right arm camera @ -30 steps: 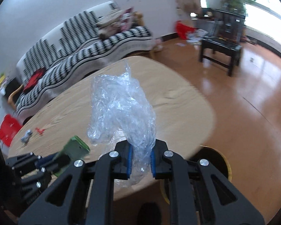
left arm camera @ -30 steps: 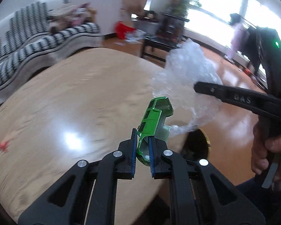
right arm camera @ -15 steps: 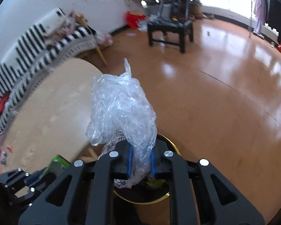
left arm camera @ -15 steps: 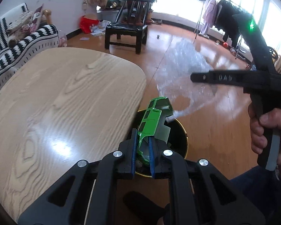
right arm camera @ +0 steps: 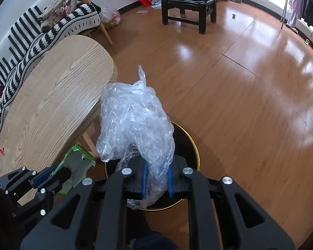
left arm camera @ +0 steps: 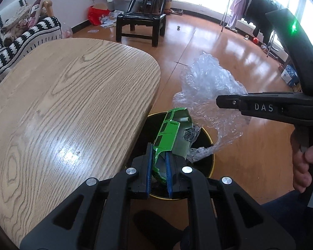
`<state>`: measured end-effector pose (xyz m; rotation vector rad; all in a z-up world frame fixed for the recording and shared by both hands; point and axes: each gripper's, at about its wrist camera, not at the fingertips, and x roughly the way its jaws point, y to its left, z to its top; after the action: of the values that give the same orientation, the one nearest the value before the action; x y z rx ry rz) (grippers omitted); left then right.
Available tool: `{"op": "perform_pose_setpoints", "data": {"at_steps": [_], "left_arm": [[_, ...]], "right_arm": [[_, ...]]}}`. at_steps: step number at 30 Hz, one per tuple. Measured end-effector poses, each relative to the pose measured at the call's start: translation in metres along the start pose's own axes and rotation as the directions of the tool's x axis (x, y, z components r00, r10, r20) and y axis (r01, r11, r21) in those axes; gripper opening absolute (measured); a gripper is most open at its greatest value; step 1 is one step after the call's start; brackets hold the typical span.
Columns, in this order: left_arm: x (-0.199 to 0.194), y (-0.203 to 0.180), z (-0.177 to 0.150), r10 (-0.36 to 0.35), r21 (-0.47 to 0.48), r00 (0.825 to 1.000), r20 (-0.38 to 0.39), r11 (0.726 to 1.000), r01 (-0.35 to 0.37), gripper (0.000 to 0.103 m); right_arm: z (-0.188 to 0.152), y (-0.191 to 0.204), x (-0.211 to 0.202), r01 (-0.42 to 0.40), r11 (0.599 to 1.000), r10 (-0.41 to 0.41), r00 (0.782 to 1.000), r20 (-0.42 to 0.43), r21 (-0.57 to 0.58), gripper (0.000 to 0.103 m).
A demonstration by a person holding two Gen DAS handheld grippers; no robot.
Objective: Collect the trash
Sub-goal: 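Open both tools to drop the green car and plastic bag into the bin, then move both open tools back to the table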
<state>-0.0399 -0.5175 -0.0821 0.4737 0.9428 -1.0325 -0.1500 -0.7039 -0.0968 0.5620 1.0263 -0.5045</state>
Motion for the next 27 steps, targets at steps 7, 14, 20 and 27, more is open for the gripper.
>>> {"op": "perform_pose_setpoints", "data": {"at_steps": [7, 14, 20, 27], "left_arm": [[0.003, 0.0, 0.003, -0.002, -0.008, 1.0, -0.004, 1.0, 0.002, 0.012], [-0.001, -0.004, 0.004, -0.003, 0.003, 1.0, 0.014, 1.0, 0.003, 0.037], [-0.006, -0.008, 0.003, -0.001, 0.021, 0.999, 0.036, 1.0, 0.001, 0.051], [-0.015, -0.005, 0.006, 0.006, 0.012, 0.999, 0.053, 1.0, -0.007, 0.057]], "right_arm": [[0.005, 0.004, -0.002, 0.0, 1.0, 0.0, 1.0, 0.004, -0.009, 0.016], [0.005, 0.006, -0.01, 0.005, 1.0, -0.005, 0.999, 0.049, -0.008, 0.064], [0.007, 0.006, -0.011, -0.002, 1.0, 0.002, 0.999, 0.051, -0.006, 0.064], [0.011, 0.003, -0.022, -0.018, 1.0, 0.016, 0.995, 0.097, 0.022, 0.064]]}}
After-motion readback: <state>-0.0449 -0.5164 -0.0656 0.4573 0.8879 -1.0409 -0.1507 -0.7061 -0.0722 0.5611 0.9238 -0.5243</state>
